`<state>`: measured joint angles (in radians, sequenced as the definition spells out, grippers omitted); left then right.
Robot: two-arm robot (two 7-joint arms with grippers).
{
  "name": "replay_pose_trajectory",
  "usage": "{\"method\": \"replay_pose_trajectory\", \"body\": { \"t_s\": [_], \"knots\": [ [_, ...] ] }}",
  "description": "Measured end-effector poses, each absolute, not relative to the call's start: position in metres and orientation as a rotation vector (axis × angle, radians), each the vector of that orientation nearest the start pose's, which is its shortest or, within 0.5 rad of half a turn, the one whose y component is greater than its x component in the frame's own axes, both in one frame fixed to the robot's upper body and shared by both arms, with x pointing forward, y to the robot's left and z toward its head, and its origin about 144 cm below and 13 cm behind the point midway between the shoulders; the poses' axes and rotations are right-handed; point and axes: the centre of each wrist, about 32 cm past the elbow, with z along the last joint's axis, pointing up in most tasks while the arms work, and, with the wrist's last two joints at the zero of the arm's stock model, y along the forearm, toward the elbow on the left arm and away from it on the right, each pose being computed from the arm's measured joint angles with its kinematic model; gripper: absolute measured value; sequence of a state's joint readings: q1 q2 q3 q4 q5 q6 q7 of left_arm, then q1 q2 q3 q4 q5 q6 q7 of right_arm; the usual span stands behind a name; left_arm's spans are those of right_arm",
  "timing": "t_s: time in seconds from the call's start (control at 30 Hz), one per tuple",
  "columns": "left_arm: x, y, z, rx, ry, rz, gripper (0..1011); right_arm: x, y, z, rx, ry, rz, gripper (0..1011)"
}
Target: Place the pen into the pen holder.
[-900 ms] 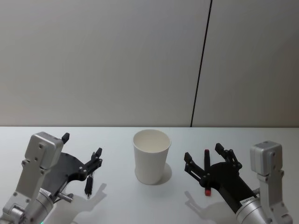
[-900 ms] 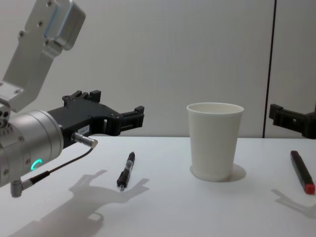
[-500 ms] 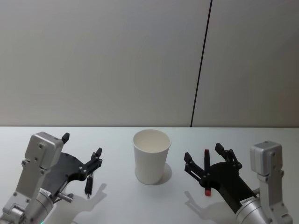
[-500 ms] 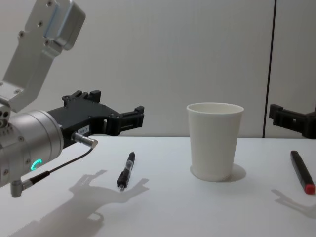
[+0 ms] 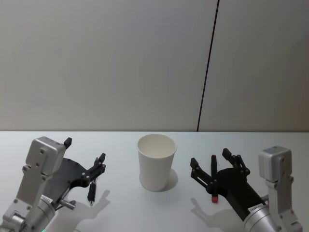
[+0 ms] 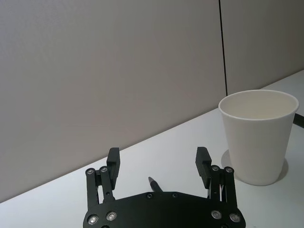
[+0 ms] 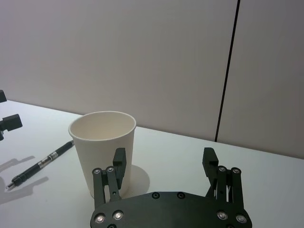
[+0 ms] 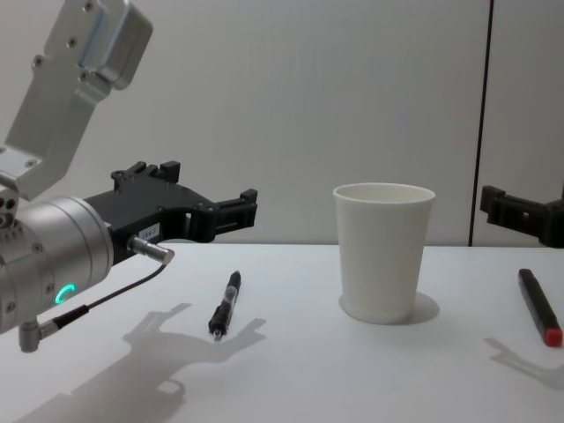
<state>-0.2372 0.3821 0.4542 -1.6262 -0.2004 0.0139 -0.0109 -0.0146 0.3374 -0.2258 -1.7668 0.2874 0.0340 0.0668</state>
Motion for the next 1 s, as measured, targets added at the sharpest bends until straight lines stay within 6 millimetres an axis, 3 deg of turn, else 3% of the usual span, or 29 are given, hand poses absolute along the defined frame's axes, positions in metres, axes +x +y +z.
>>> {"method": "replay_pose_trajectory", "body": {
  "t_s": [1.0],
  "knots": [
    [0.4920,0.1984,1.2044,0.061,-0.268,1.124,1003,0.4435,-0.2369,1.1889,0.026,-0.075,-1.230,1001]
  ]
}}
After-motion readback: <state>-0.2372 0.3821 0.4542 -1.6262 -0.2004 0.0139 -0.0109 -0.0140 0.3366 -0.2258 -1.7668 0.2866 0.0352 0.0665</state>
